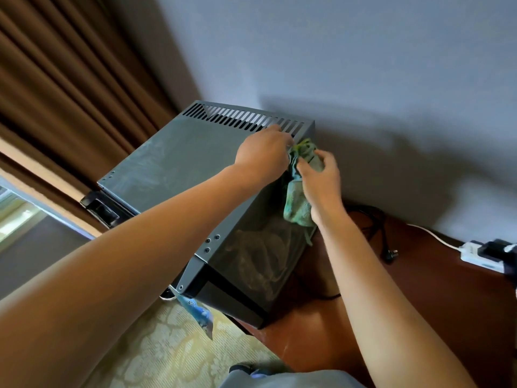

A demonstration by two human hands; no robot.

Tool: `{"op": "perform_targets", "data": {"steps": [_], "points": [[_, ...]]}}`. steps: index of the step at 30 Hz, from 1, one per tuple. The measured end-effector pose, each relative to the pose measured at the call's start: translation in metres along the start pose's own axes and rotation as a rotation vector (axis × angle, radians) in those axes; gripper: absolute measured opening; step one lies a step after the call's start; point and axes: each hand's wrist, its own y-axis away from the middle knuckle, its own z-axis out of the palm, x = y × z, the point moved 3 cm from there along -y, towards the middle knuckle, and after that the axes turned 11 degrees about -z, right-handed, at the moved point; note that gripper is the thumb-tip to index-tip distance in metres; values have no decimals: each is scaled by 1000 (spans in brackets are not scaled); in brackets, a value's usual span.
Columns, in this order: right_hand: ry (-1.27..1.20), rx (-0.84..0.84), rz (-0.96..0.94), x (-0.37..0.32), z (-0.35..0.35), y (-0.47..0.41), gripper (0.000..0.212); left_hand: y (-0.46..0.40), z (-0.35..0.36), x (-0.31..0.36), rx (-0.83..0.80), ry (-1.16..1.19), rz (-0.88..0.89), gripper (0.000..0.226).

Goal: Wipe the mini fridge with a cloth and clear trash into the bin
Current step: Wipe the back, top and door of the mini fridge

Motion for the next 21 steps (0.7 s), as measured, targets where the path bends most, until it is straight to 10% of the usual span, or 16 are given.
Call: {"op": "perform_targets", "data": {"steps": [10,17,21], "points": [[79,-42,186,13,-6,-7,29,5,-5,10,56,-41,-27,36],[70,46,-38,-11,0,-17,33,6,-4,11,73,-33,-50,35],[42,14,220,10,-6,-13,31,8,-1,10,58,-7,-46,38]]}}
